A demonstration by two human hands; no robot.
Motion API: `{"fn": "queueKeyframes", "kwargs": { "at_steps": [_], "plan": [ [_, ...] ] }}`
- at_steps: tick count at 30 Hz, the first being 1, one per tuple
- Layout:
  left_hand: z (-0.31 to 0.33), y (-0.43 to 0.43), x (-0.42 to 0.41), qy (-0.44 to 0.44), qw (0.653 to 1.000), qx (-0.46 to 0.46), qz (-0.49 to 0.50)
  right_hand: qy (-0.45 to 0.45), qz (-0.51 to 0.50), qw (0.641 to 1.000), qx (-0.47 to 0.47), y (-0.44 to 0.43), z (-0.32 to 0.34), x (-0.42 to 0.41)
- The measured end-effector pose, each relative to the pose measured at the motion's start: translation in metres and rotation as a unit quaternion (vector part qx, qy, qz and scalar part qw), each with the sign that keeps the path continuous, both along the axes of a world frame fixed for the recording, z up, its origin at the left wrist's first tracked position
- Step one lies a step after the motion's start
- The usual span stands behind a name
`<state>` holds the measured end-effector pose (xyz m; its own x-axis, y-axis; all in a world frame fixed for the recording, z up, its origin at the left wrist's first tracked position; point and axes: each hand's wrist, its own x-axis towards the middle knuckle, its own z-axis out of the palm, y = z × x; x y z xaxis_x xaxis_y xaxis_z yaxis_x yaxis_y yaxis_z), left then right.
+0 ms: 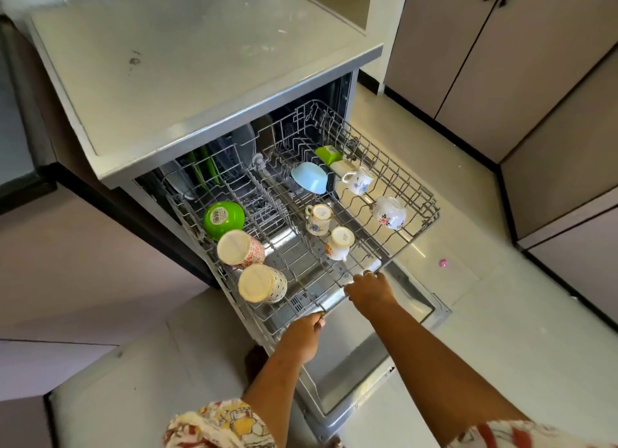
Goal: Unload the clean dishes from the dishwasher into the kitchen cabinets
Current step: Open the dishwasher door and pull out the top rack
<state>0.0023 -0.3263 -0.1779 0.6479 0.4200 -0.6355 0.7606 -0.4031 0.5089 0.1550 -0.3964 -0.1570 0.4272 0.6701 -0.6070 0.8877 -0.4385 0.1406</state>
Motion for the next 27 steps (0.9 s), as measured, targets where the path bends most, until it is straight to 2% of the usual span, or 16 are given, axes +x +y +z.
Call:
{"fn": "queueKeyframes", "kwargs": {
  "at_steps": [15,19,27],
  "plan": [
    [-0.003,-0.008,-0.002,0.041,0.996,0.066,-0.04,0.011,-0.026,0.999,0.017,-0.011,0.017,-0.021],
    [0.008,-0.004,0.0,0.021,0.996,0.081,-0.028,0.0,-0.004,1.0,-0.004,-0.006,0.041,-0.025],
    [0.083,0.027,-0.017,-0.062,0.985,0.163,0.006,-0.044,0.023,0.999,0.012,0.009,0.125,-0.04]
  ]
}}
